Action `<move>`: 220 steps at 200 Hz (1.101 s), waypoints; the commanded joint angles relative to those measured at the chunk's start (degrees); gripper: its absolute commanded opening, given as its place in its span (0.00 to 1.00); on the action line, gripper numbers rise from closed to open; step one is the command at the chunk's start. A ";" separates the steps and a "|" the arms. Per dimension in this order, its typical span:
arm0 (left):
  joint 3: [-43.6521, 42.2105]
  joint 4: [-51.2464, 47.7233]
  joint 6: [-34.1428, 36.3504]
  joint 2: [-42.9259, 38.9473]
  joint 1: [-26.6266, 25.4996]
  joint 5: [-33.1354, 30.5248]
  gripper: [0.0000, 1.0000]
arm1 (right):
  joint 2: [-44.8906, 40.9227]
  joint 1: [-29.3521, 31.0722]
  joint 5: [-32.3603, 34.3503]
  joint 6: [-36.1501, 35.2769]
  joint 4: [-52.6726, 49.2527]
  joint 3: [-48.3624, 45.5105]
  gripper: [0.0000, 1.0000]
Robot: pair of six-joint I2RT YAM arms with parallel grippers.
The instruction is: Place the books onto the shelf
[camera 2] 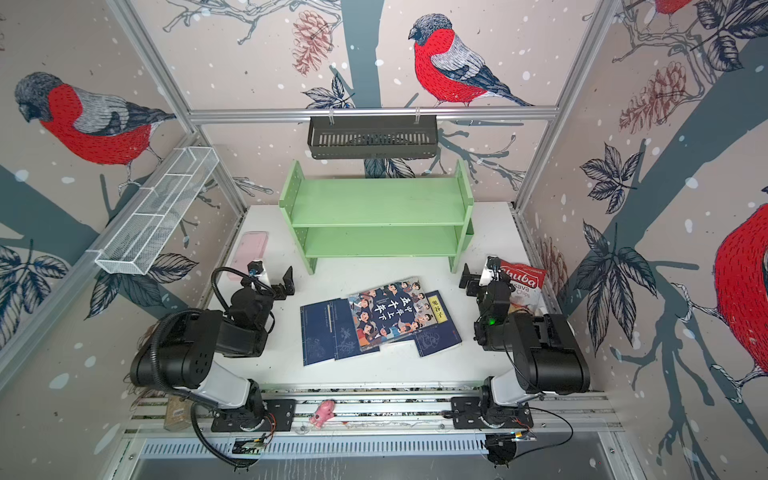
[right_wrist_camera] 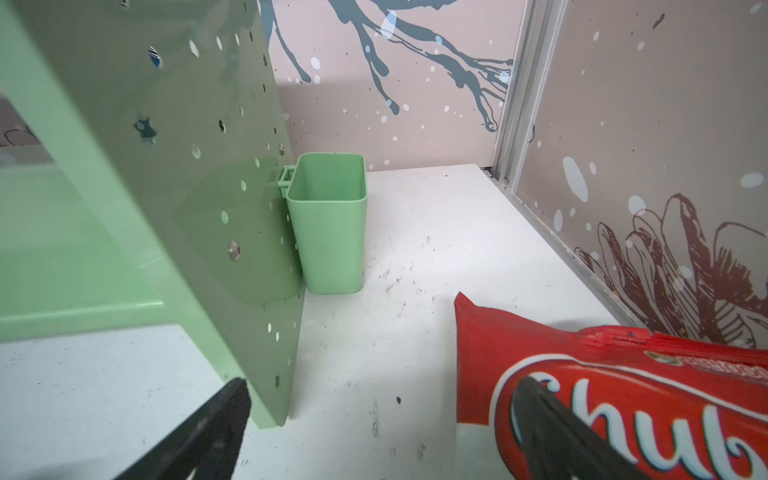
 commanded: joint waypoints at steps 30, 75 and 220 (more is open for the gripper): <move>0.24 1.08 0.45 -0.08 0.02 -0.03 0.99 | -0.20 0.27 0.87 -0.40 0.94 -0.12 1.00; 0.29 1.09 0.51 -0.12 0.02 0.03 0.99 | -0.26 0.27 0.87 -0.43 0.94 -0.11 1.00; 0.23 1.06 0.49 -0.10 0.09 0.03 0.99 | -0.28 0.62 1.71 -0.57 1.12 -0.20 1.00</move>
